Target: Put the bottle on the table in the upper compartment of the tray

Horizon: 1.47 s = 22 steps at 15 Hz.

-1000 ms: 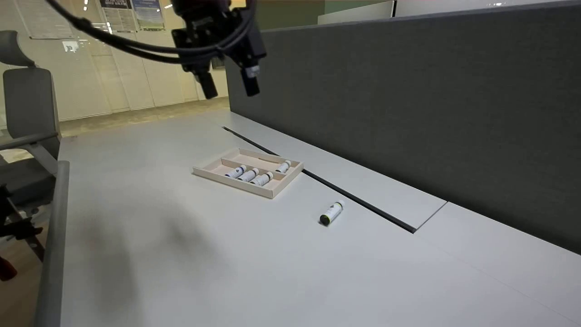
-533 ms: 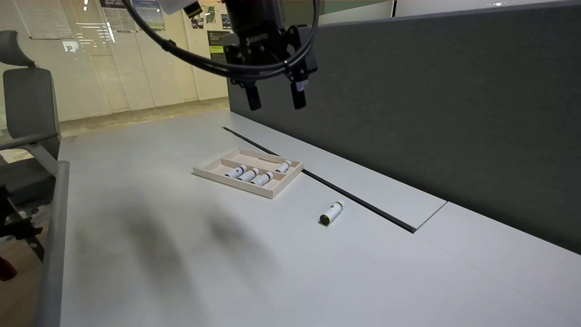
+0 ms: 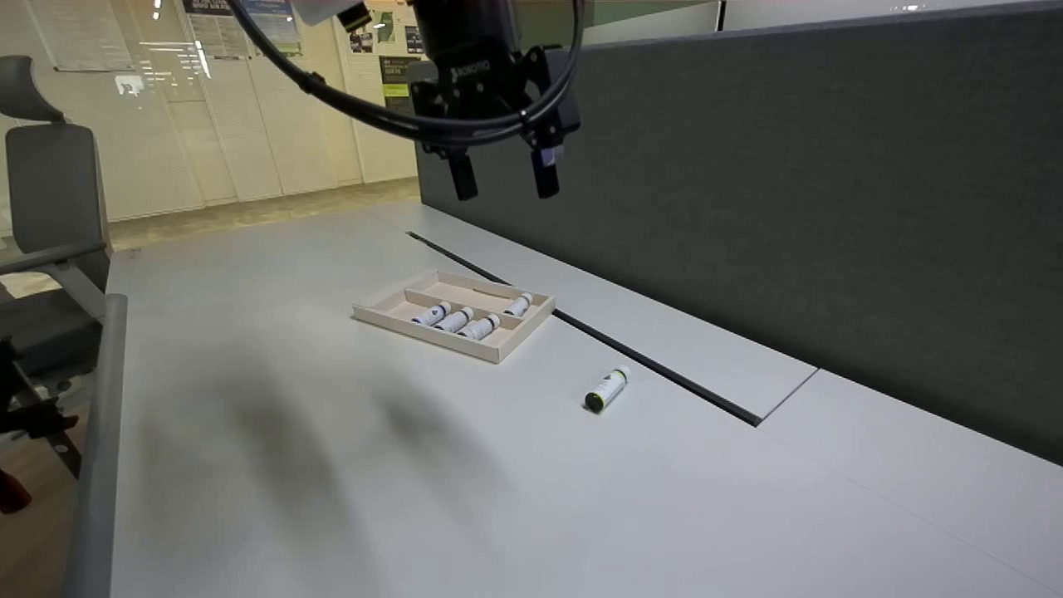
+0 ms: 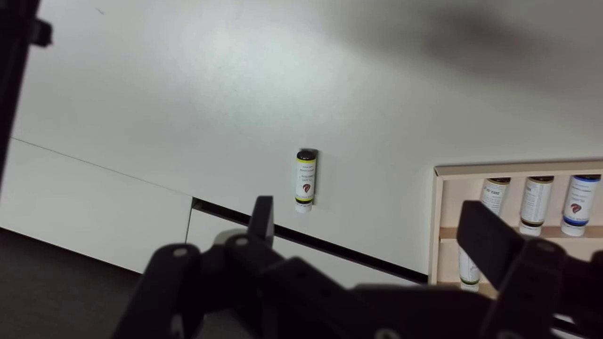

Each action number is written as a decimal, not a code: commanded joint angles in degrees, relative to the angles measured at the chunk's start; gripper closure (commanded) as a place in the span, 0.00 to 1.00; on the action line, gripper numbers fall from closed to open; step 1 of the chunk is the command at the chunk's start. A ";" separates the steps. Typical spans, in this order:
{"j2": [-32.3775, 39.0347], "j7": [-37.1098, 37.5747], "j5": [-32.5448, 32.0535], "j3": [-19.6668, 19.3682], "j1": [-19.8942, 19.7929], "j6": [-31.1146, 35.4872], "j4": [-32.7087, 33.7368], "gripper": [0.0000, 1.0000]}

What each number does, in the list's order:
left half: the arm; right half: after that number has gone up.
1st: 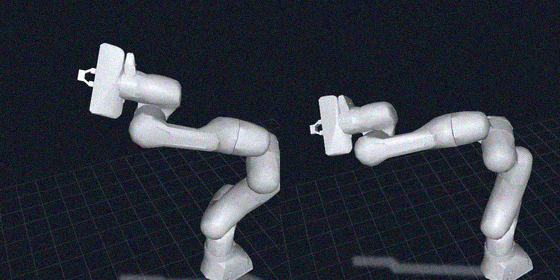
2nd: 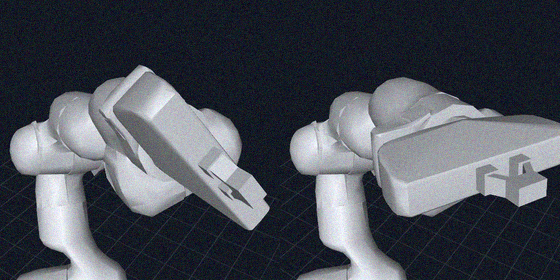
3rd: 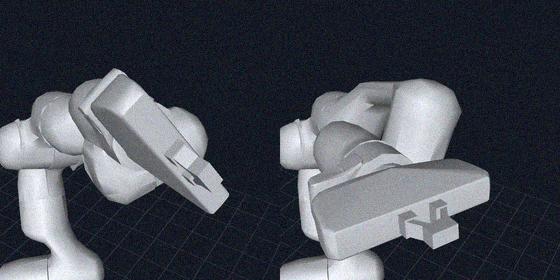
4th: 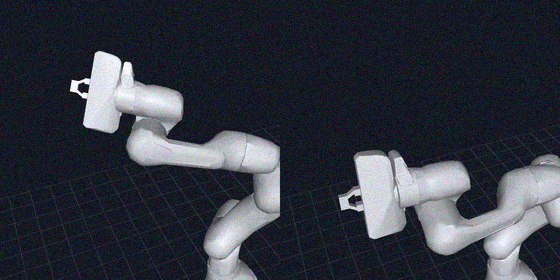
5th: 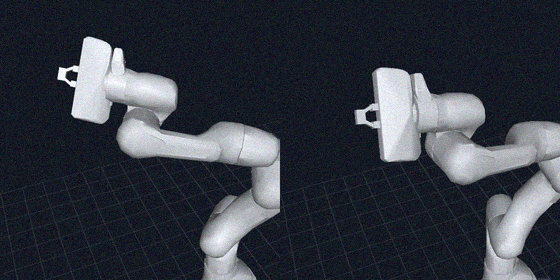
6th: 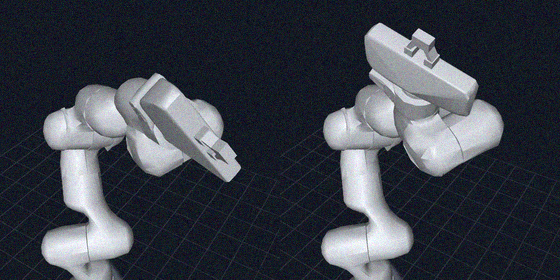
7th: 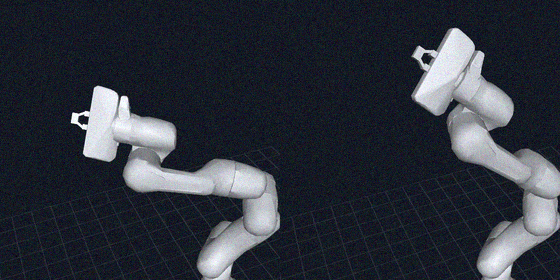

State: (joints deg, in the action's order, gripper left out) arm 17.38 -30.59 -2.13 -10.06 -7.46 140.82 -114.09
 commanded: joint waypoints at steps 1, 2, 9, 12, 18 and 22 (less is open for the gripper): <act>5.59 -0.16 1.53 3.31 -3.65 -0.83 6.55 0.00; 7.68 -0.10 1.61 3.85 -4.27 -2.08 8.99 0.00; 24.69 2.26 -0.76 5.32 -6.19 -6.78 30.64 0.00; 32.04 2.39 -1.45 5.70 -6.12 -9.76 39.56 0.00; 37.91 1.84 -3.07 6.25 -6.22 -12.90 44.97 0.00; 42.23 2.90 -3.69 5.92 -6.09 -15.66 50.54 0.00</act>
State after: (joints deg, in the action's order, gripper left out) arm 59.48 -28.13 -4.68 -5.26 -12.78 125.38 -63.88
